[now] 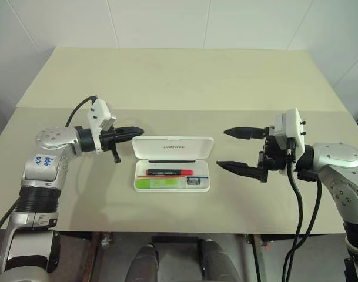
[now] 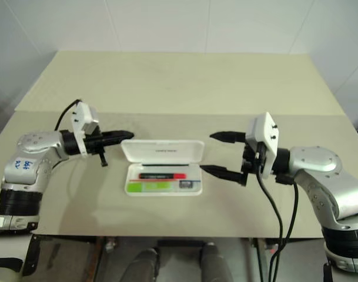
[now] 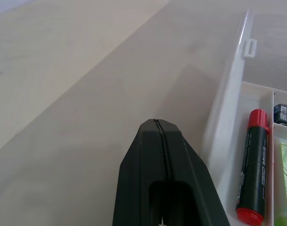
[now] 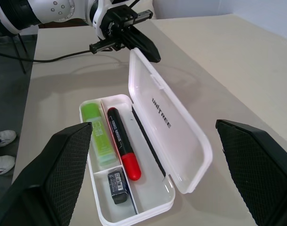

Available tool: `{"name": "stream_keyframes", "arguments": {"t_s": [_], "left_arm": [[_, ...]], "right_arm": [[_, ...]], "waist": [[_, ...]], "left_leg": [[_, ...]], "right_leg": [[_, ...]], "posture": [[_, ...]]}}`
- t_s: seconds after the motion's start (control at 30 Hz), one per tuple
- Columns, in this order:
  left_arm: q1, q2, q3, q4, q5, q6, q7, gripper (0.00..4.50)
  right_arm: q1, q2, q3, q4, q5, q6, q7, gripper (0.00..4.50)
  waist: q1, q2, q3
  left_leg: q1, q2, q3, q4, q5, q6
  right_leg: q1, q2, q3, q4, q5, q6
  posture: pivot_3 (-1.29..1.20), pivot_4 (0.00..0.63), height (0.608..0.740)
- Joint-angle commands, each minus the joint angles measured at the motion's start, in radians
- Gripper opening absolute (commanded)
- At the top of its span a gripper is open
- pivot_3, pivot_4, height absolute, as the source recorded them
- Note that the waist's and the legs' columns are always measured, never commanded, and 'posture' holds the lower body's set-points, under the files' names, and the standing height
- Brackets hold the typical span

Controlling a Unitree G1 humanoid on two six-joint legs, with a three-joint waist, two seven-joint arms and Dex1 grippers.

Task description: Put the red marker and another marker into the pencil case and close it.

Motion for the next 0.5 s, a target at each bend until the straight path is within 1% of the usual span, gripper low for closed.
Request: {"name": "stream_keyframes", "arguments": {"t_s": [0.03, 0.2, 0.5], "left_arm": [[-0.013, -0.001, -0.002, -0.028, -0.018, -0.012, -0.053, 0.00], [0.019, 0.019, 0.000, -0.090, -0.056, -0.018, -0.167, 0.00], [0.048, 0.053, -0.014, -0.171, -0.083, 0.052, -0.255, 0.00]], "right_arm": [[0.000, -0.005, -0.010, -0.026, -0.004, -0.027, 0.002, 4.45], [0.005, 0.001, -0.014, -0.034, -0.007, -0.024, -0.011, 4.45], [0.015, 0.005, -0.013, -0.049, 0.009, -0.007, -0.020, 4.45]], "waist": [[0.001, 0.000, 0.000], [0.000, 0.000, 0.000], [0.000, 0.000, 0.000]], "left_leg": [[0.000, 0.000, 0.000, 0.000, 0.000, 0.000], [0.000, 0.000, 0.000, 0.000, 0.000, 0.000], [0.000, 0.000, 0.000, 0.000, 0.000, 0.000]], "right_leg": [[0.000, 0.000, 0.000, 0.000, 0.000, 0.000], [0.000, 0.000, 0.000, 0.000, 0.000, 0.000], [0.000, 0.000, 0.000, 0.000, 0.000, 0.000]], "posture": [[0.00, 0.150, 0.740], [0.00, 0.150, 0.740], [0.00, 0.150, 0.740]]}}
